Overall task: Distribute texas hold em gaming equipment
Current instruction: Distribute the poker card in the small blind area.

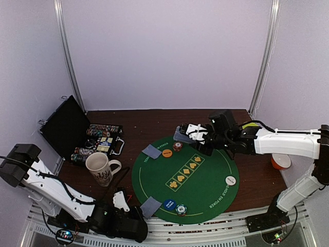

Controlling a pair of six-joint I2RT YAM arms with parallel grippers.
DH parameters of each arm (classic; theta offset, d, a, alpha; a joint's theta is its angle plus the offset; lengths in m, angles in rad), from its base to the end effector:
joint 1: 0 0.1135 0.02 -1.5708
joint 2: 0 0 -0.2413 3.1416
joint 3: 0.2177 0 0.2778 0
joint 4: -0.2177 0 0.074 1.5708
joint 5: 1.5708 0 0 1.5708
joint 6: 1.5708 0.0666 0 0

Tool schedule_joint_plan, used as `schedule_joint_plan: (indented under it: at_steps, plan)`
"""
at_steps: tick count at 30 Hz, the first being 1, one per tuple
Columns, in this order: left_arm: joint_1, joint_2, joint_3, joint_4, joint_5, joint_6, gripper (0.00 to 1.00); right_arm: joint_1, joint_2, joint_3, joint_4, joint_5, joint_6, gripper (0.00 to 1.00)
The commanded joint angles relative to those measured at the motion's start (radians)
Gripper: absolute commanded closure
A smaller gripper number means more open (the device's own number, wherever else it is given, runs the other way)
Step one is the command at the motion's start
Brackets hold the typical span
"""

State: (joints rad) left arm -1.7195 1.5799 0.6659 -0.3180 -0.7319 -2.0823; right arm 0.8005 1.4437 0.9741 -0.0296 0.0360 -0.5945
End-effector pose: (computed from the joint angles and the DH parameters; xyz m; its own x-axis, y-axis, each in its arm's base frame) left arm 0.0031 -0.2799 0.0601 -0.7386 -0.5520 -0.3869 -0.2544 0.7598 -0.5983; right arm 0.2676 0.2724 0.2163 0.1132 -0.6871 -0.7177 -0.7627 0.4029 -0.5060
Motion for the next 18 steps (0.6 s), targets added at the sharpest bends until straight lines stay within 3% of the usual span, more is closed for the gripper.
schedule_joint_plan:
  at_steps: [1,6,13,18]
  plan:
    - [-0.007,0.003,0.001,-0.014,0.027,-0.216,1.0,-0.003,0.001,0.009,0.022,-0.015,0.012,0.54]
    - [-0.007,0.005,0.005,-0.017,0.039,-0.204,0.98,-0.003,0.015,0.014,0.02,-0.018,0.01,0.54]
    - [-0.015,0.0,0.036,-0.089,0.047,-0.231,0.64,-0.003,0.03,0.028,0.005,-0.021,0.01,0.55]
    - [-0.027,-0.036,0.115,-0.227,0.004,-0.212,0.6,-0.001,0.036,0.038,-0.012,-0.022,0.004,0.55]
